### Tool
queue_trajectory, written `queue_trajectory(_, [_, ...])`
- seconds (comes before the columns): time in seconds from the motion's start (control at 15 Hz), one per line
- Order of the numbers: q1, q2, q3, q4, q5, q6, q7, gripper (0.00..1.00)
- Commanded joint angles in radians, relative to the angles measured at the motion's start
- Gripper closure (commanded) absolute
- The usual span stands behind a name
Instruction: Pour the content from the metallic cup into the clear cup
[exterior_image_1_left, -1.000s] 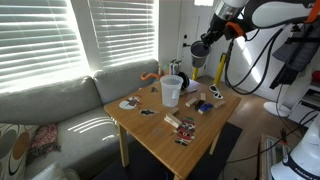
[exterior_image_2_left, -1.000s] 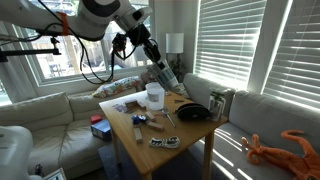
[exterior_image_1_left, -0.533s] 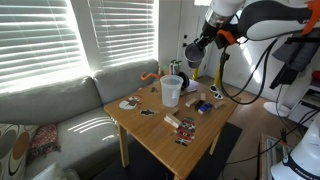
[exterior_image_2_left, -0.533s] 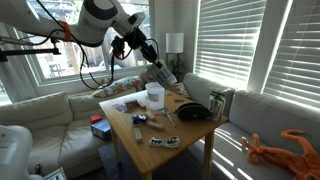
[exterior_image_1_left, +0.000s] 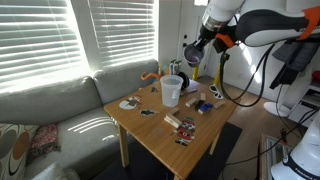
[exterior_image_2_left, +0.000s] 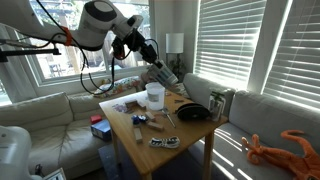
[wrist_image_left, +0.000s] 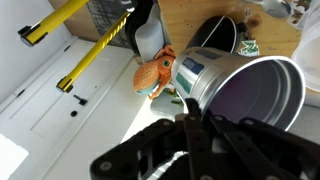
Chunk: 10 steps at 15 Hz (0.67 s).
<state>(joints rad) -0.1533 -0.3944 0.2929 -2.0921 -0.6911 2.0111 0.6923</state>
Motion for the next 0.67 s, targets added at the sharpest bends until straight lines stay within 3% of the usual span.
queue_trajectory(0.0, [0.048,0.057,0.031,0.038,-0.145,-0.056,0.079,0.99])
queue_trajectory(0.6, [0.197,0.181,0.03,0.094,-0.431,-0.194,0.139,0.99])
